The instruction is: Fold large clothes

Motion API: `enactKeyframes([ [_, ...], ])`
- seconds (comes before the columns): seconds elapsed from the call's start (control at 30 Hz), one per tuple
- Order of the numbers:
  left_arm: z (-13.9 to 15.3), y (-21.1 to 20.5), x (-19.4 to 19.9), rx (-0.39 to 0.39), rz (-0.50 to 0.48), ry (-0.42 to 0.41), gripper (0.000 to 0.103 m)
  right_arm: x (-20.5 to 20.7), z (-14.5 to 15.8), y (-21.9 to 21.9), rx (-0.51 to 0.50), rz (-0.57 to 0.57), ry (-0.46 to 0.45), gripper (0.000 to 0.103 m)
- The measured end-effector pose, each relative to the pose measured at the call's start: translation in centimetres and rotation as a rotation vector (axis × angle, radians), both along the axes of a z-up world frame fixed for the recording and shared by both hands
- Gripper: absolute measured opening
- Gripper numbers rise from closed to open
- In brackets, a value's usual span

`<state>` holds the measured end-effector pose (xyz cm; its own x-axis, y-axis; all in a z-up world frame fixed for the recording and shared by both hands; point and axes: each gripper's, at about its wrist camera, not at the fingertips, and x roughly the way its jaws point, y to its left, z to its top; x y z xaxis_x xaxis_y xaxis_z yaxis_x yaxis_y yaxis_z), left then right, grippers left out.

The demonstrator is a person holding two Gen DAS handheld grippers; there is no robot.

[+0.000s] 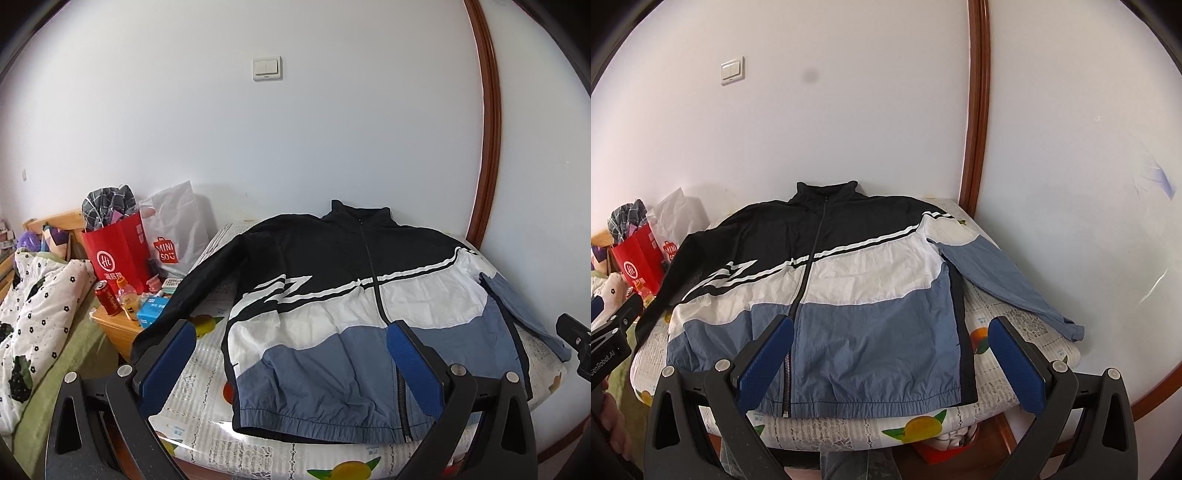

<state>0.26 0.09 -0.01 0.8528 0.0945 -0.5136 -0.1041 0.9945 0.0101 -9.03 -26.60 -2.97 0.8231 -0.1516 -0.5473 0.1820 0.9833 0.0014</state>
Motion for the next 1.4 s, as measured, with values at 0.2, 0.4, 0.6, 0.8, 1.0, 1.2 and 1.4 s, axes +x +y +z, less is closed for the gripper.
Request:
enactKeyframes([
  [0.2, -0.2, 0.1, 0.9, 0.000, 0.000, 0.027, 0.103, 0.9, 0.1, 0.2, -0.006, 0.002, 0.010, 0.103],
  [0.4, -0.8, 0.7, 2.3, -0.030, -0.032, 0.066, 0.103, 2.3, 0.1, 0.7, -0.019, 0.014, 0.014, 0.103],
  [0.6, -1.6, 2.9, 4.2, -0.108, -0.033, 0.102, 0.103, 4.6, -0.3, 1.4, -0.030, 0.014, 0.023, 0.103],
  [0.8, -3.2, 6.1, 7.2, -0.147, 0.001, 0.152, 0.103, 7.7, -0.9, 2.0, -0.048, 0.022, 0.026, 0.103],
  [1.0, -5.0, 9.8, 10.3, -0.136, 0.058, 0.195, 0.103, 11.2, -2.3, 2.5, 0.007, 0.054, 0.049, 0.103],
  [1.2, -7.5, 13.4, 13.5, -0.131, 0.112, 0.248, 0.096, 14.8, -4.3, 3.3, 0.030, 0.065, 0.096, 0.103],
  [1.4, -9.8, 16.0, 16.3, -0.140, 0.133, 0.290, 0.088, 17.9, -6.1, 4.1, 0.010, 0.056, 0.156, 0.103],
])
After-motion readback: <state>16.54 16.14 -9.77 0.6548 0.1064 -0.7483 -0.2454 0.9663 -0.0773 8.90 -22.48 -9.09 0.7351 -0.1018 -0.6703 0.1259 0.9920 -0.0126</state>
